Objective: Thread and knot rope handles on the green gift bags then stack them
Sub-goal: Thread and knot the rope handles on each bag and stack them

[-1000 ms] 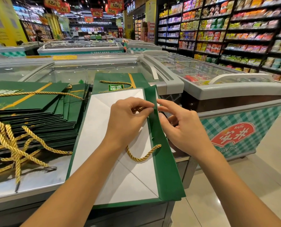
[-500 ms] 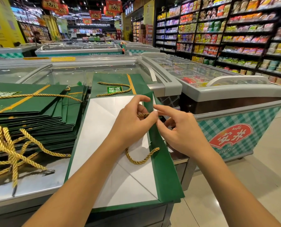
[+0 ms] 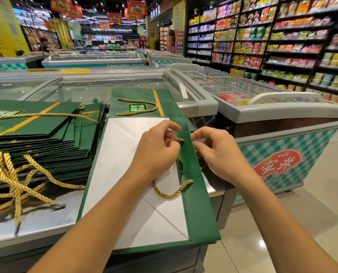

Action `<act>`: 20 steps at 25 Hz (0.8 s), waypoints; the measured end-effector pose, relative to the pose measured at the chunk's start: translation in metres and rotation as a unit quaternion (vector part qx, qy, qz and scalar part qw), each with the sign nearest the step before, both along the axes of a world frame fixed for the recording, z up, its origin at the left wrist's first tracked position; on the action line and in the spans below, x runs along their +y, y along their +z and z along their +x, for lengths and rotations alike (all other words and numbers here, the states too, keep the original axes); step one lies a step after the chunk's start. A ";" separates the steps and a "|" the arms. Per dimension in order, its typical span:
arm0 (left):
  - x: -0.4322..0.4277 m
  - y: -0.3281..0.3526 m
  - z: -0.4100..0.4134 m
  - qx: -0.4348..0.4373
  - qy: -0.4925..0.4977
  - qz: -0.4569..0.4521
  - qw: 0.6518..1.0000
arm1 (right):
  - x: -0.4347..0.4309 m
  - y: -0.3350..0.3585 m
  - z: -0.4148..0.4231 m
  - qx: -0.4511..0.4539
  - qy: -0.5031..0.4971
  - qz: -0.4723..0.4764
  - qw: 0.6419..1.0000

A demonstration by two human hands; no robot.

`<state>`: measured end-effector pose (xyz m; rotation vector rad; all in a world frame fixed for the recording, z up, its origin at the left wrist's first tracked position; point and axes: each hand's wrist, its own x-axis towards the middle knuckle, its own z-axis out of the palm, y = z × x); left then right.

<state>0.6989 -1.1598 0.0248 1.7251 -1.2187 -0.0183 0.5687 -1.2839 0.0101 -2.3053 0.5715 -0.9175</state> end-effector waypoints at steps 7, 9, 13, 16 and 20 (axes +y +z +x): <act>-0.003 0.002 -0.002 -0.023 -0.056 0.049 0.997 | 0.011 0.003 -0.003 -0.001 0.032 -0.021 0.999; -0.003 0.003 -0.002 -0.017 -0.058 0.052 0.997 | 0.012 0.002 -0.004 0.000 0.038 -0.025 0.999; -0.002 0.004 -0.001 0.014 -0.053 0.047 0.997 | 0.012 0.000 -0.001 0.013 0.028 -0.031 0.999; -0.002 0.002 0.001 0.014 -0.051 0.043 0.998 | 0.009 0.001 0.003 0.022 0.002 -0.026 0.999; -0.002 0.000 0.000 0.005 -0.046 0.027 0.999 | 0.008 0.004 0.005 0.020 -0.006 -0.020 1.000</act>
